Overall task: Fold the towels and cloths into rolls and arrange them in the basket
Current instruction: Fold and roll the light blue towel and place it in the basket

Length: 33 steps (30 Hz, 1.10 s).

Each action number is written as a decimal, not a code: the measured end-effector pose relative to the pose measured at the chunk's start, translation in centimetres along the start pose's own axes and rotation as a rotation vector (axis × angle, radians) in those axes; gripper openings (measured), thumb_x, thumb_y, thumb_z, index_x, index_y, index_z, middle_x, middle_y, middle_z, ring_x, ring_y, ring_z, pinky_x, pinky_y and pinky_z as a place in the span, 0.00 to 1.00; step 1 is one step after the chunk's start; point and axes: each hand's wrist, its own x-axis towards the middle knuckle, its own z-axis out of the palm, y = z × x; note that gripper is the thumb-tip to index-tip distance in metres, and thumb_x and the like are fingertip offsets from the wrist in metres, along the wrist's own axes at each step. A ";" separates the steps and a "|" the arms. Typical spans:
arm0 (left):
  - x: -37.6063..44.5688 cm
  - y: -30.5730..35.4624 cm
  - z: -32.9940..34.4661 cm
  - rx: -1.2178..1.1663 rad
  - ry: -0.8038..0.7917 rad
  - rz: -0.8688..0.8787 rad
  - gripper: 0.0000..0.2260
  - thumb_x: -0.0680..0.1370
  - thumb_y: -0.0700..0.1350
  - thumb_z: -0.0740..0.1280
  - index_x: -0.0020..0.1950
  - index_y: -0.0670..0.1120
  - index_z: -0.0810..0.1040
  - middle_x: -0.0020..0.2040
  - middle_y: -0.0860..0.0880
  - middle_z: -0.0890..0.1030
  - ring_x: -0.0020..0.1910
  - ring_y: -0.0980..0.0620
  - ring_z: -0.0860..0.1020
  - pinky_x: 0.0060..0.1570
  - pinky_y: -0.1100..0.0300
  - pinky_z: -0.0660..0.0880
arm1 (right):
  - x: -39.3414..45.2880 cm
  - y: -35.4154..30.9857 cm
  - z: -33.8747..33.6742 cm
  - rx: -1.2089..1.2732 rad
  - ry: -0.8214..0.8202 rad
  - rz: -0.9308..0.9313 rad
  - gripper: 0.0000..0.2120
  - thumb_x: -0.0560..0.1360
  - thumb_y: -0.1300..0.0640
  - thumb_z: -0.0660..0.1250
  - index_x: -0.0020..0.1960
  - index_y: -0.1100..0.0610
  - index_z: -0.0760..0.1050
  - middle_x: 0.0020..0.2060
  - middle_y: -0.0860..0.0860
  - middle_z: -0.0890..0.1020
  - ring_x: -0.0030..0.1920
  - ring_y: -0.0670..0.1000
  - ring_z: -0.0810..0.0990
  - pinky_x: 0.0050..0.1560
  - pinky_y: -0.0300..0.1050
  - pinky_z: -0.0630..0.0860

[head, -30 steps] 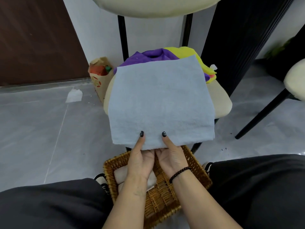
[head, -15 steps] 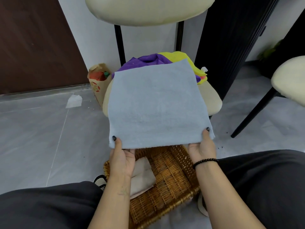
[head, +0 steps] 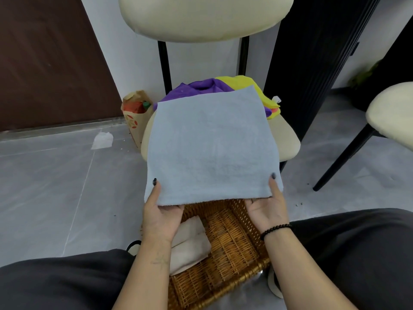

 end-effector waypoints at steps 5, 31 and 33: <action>0.7 0.9 0.6 0.093 0.036 -0.016 0.13 0.78 0.43 0.67 0.62 0.44 0.77 0.56 0.44 0.83 0.54 0.47 0.82 0.53 0.47 0.79 | 1.3 -0.6 -0.2 -0.152 0.175 -0.138 0.14 0.75 0.62 0.68 0.60 0.58 0.74 0.56 0.55 0.81 0.55 0.53 0.81 0.51 0.51 0.81; -6.1 11.9 8.4 1.034 -0.269 0.374 0.06 0.73 0.39 0.70 0.50 0.44 0.83 0.45 0.48 0.86 0.40 0.50 0.84 0.39 0.66 0.79 | -5.8 -16.2 9.6 -1.274 -0.469 -0.167 0.14 0.73 0.68 0.66 0.57 0.61 0.78 0.51 0.59 0.83 0.48 0.60 0.84 0.40 0.45 0.82; -6.4 12.7 8.4 1.108 -0.359 0.352 0.15 0.67 0.40 0.74 0.53 0.44 0.82 0.47 0.48 0.86 0.45 0.52 0.84 0.42 0.67 0.78 | -5.9 -16.7 9.5 -1.265 -0.554 -0.068 0.24 0.64 0.65 0.71 0.61 0.59 0.76 0.52 0.59 0.83 0.51 0.60 0.83 0.43 0.48 0.82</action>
